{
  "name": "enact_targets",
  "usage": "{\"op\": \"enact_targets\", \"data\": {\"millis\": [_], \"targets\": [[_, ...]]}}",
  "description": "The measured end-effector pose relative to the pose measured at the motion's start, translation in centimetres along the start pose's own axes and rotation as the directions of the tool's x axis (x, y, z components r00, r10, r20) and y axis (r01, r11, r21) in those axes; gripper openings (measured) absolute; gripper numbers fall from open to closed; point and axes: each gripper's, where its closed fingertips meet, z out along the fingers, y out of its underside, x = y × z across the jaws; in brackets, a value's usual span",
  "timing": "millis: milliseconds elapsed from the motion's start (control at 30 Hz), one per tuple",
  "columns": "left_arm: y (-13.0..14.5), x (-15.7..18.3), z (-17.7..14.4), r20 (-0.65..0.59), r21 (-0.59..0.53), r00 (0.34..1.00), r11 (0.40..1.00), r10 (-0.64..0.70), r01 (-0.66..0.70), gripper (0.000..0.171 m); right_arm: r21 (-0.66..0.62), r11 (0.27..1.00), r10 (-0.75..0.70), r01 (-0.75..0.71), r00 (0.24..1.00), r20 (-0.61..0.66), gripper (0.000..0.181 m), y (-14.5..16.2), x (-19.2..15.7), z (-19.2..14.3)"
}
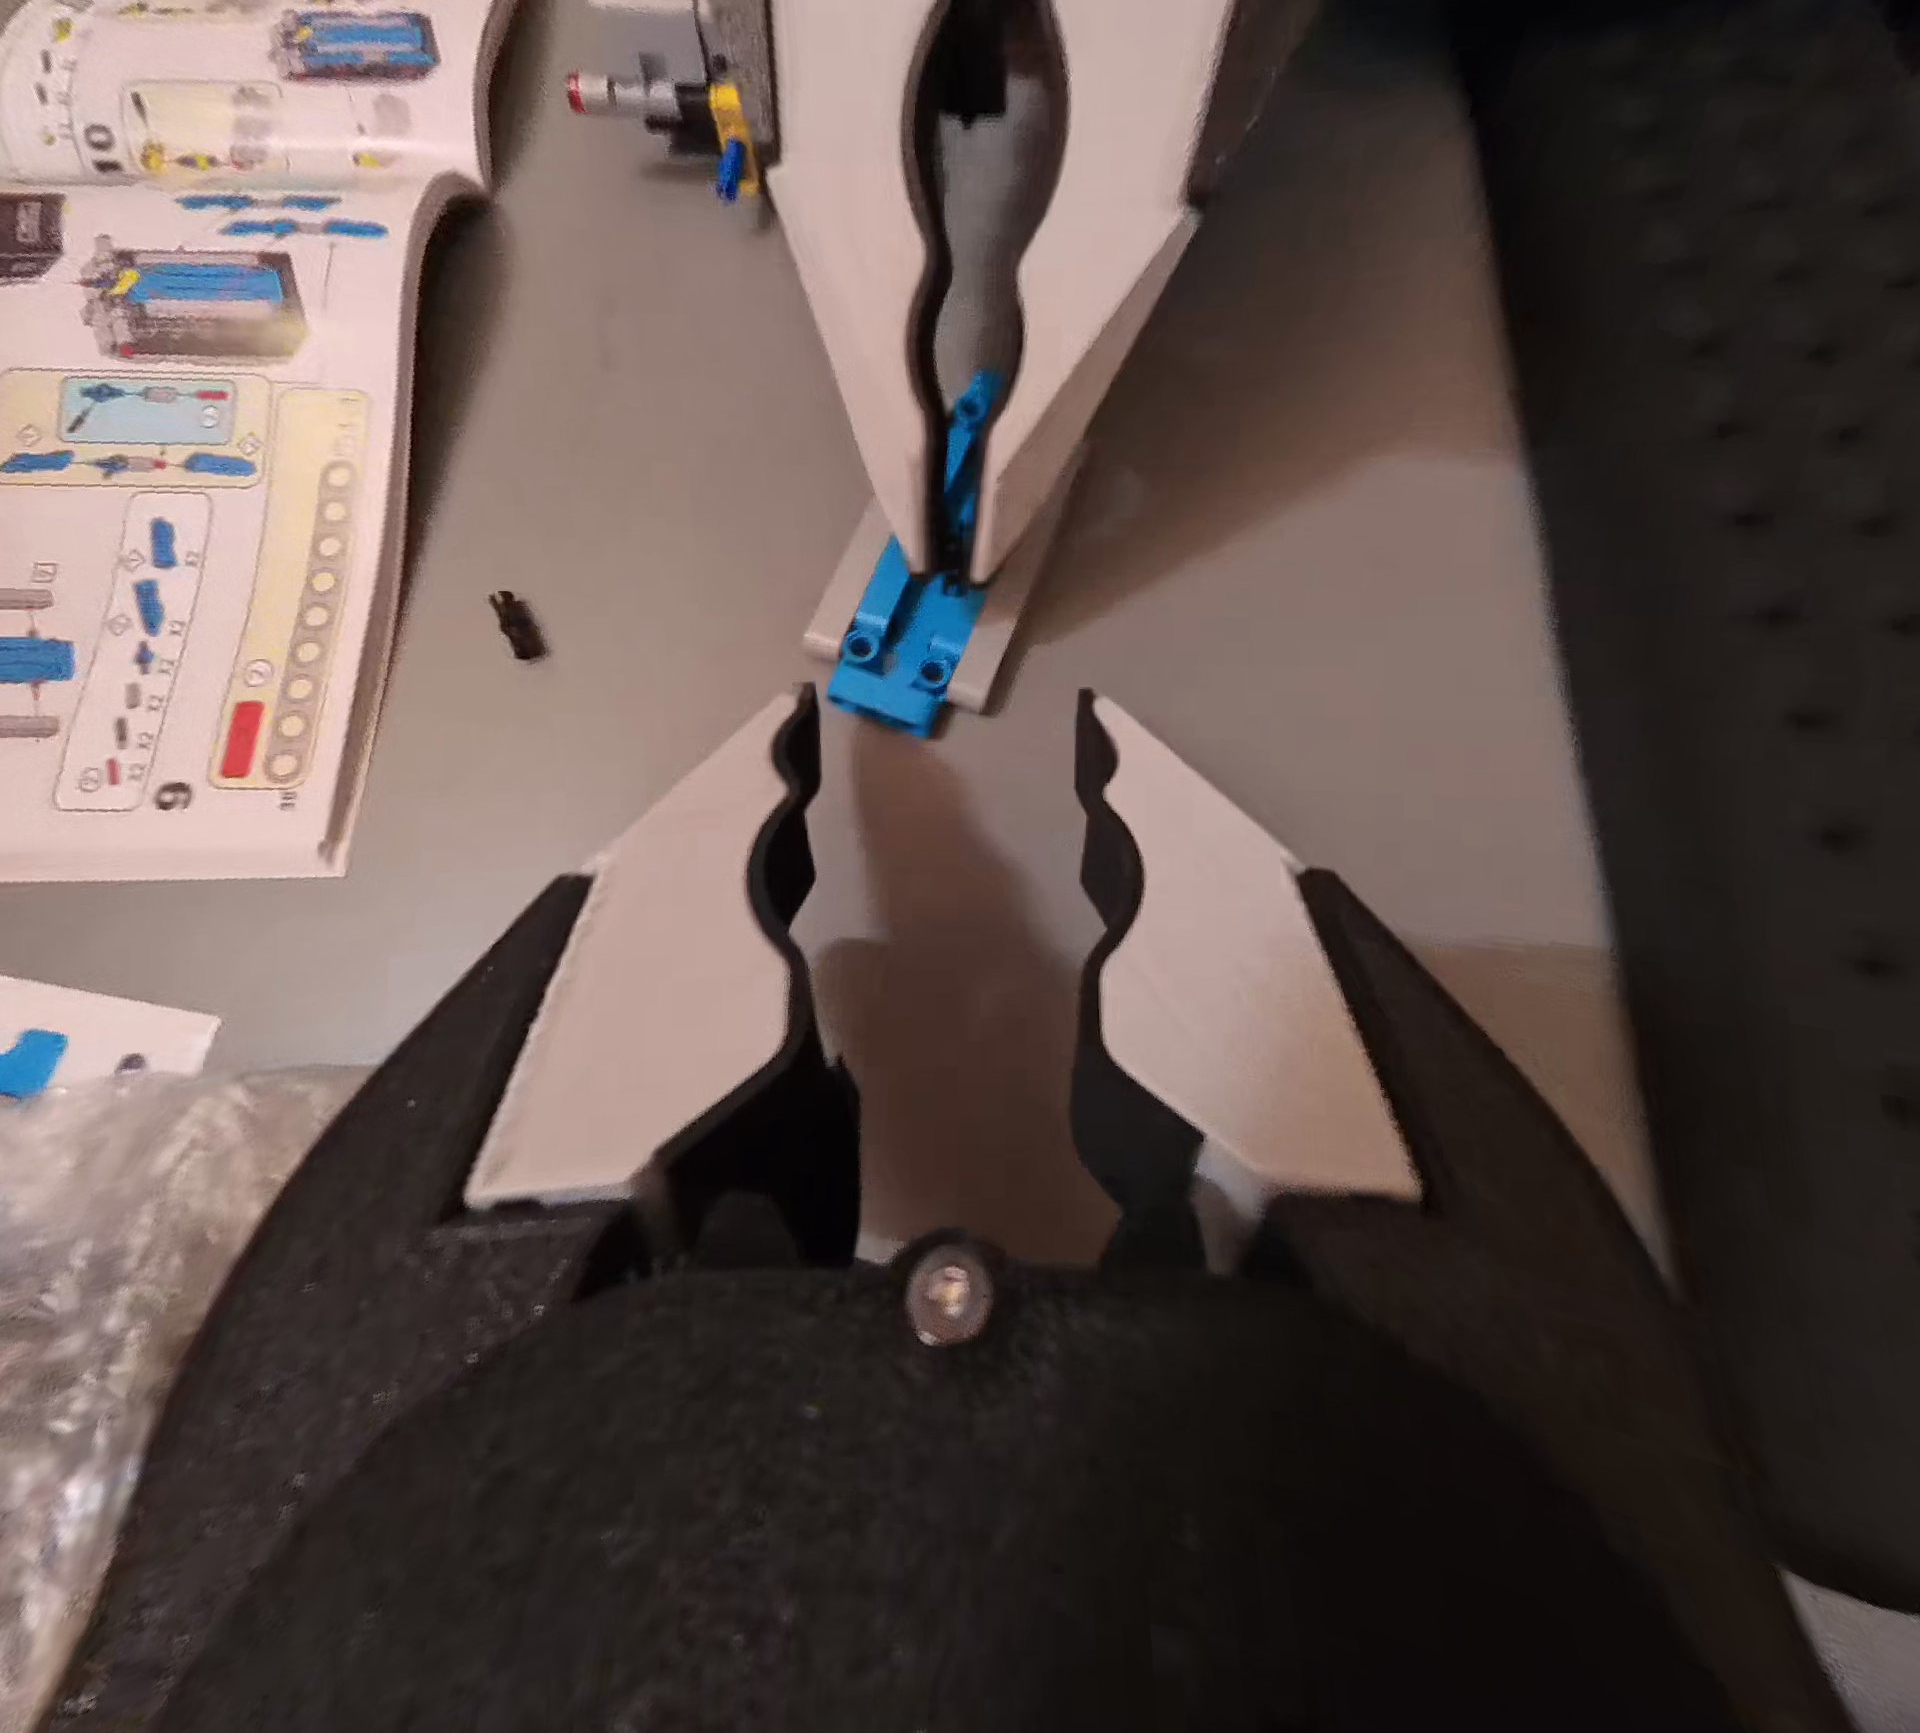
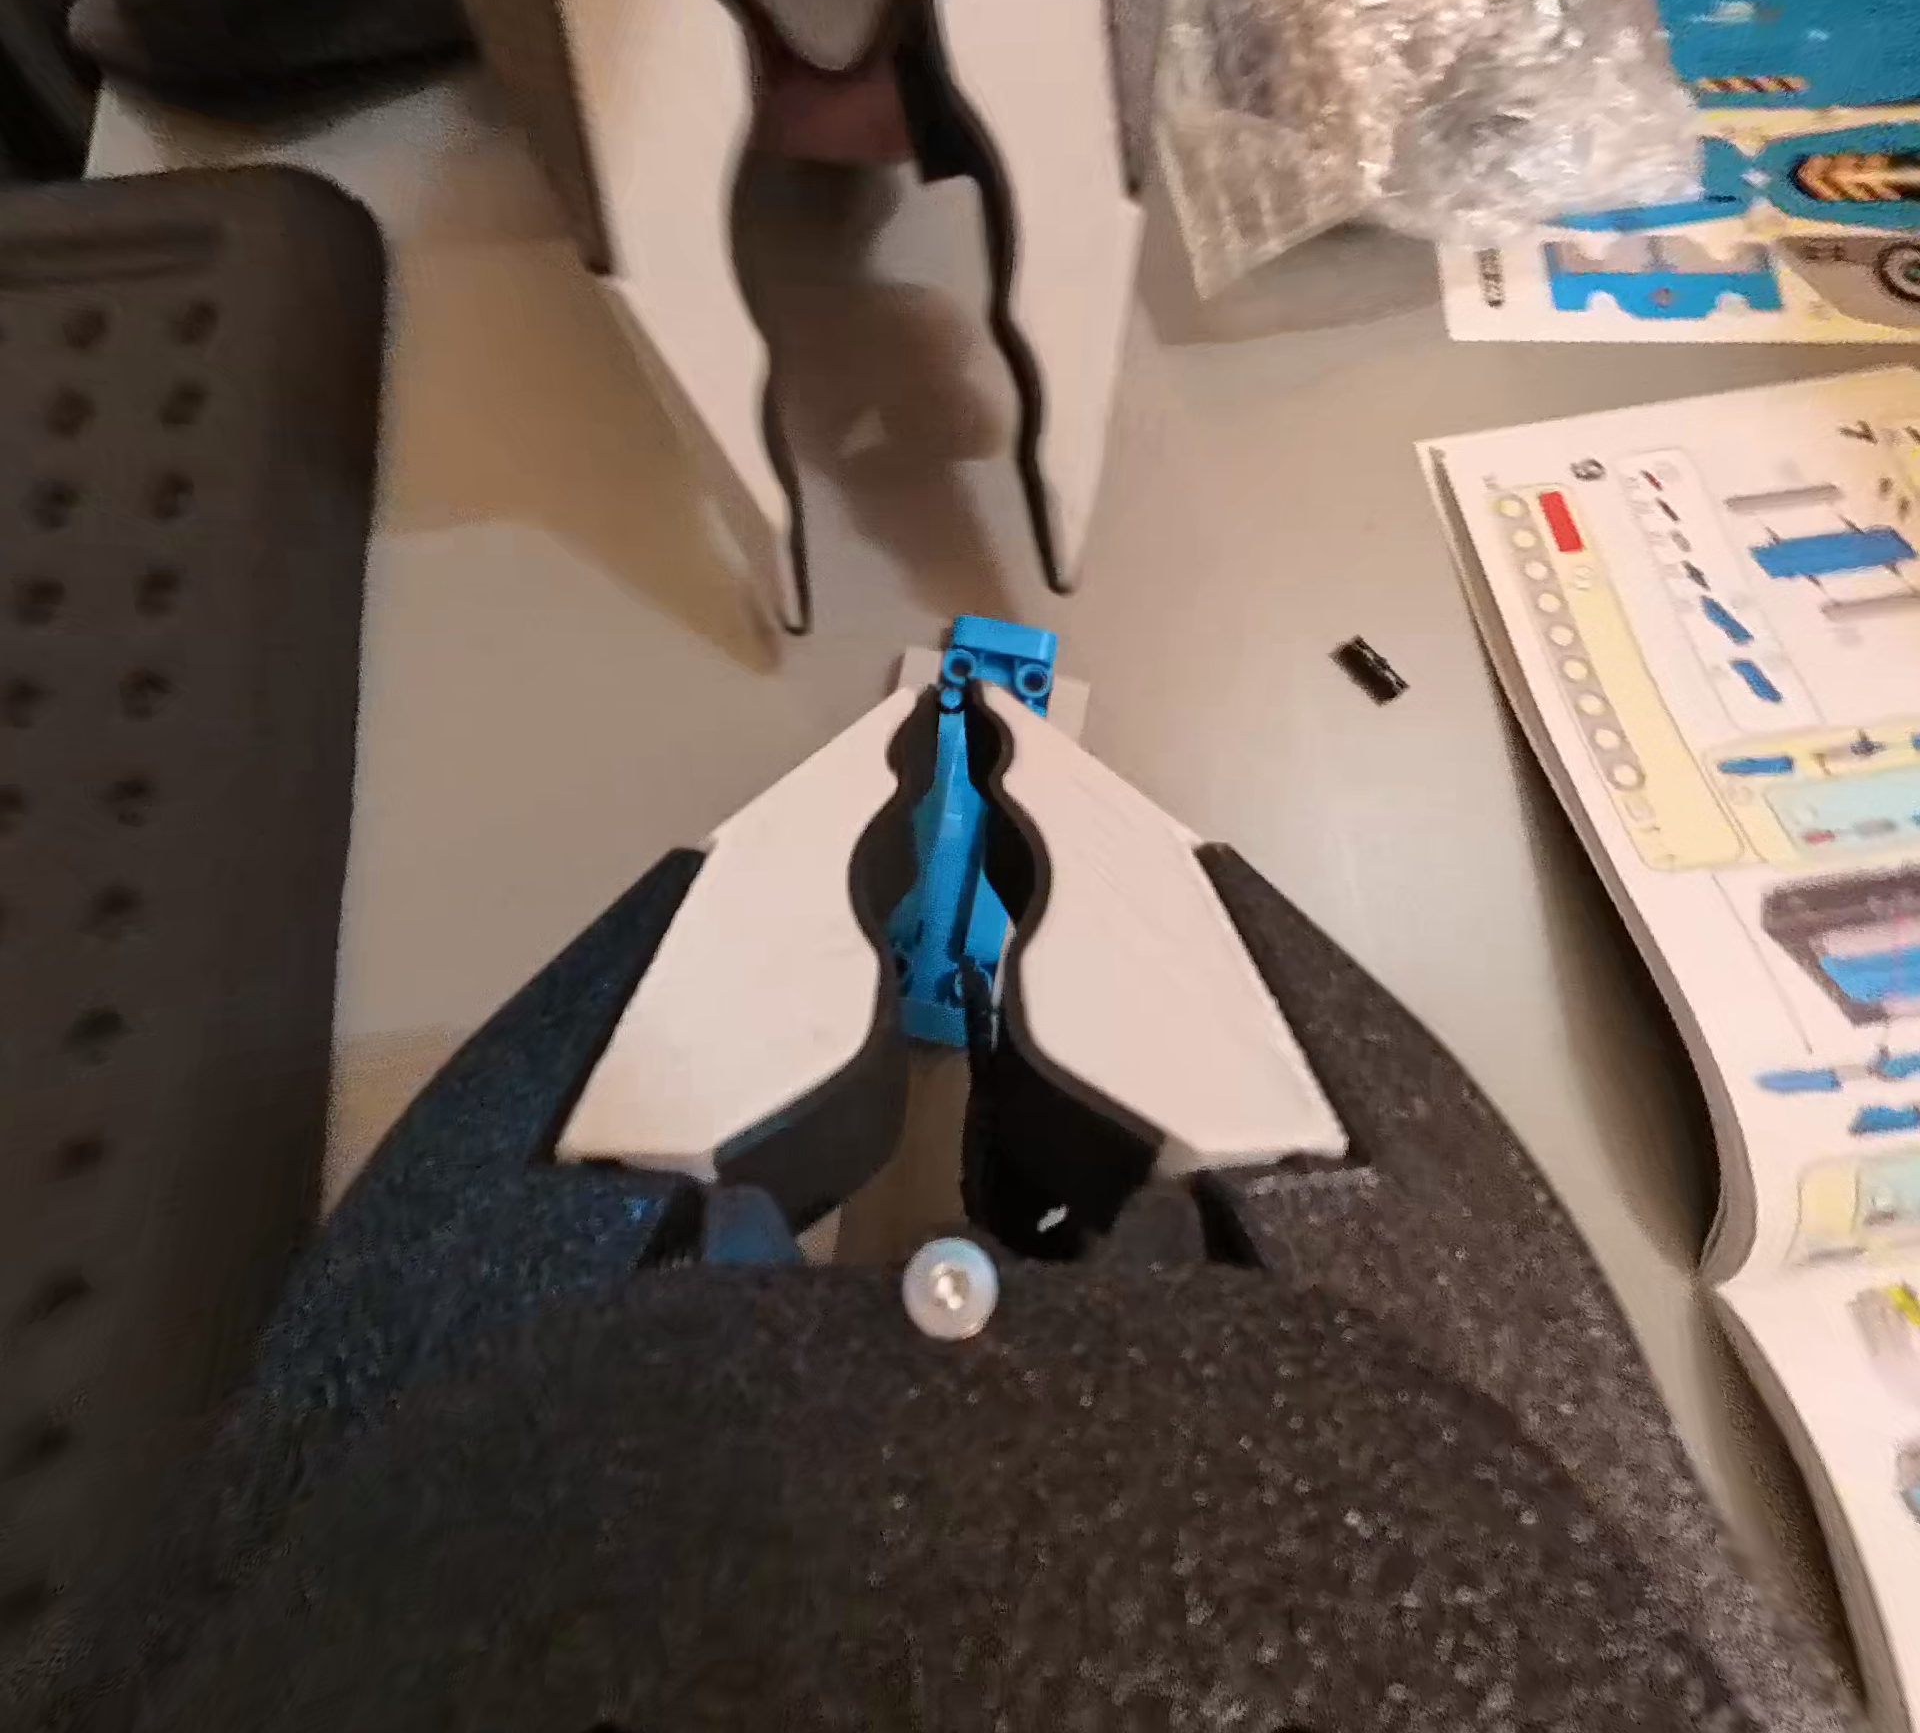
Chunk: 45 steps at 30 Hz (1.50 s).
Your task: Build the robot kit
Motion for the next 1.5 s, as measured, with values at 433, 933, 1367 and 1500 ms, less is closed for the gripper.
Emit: {"op": "enact_targets", "data": {"millis": [433, 933, 1367, 1500], "targets": [[0.3, -0.9, 1.8, -0.092, -0.066, 0.995, 0.997, 0.032, -0.038, 0.043, -0.104, 0.992, -0.069, 0.072, 0.997, 0.03, 0.002, -0.1, 0.2, 2.0], [0.3, -1.0, 1.8, -0.092, -0.062, 0.995, 0.998, 0.026, -0.032, 0.041, -0.113, 0.99, -0.086, 0.089, 0.996, 0.032, 0.003, -0.3, 0.4, 2.2], [0.4, -1.0, 1.7, -0.096, -0.061, 0.995, 0.998, 0.021, -0.027, 0.041, -0.089, 0.991, -0.096, 0.101, 0.993, 0.062, 0.002, -0.3, 0.1, 2.2], [0.4, -1.0, 1.7, -0.096, -0.061, 0.995, 0.998, 0.022, -0.028, 0.041, -0.086, 0.992, -0.091, 0.096, 0.994, 0.067, 0.002, -0.1, 0.1, 2.1]]}}
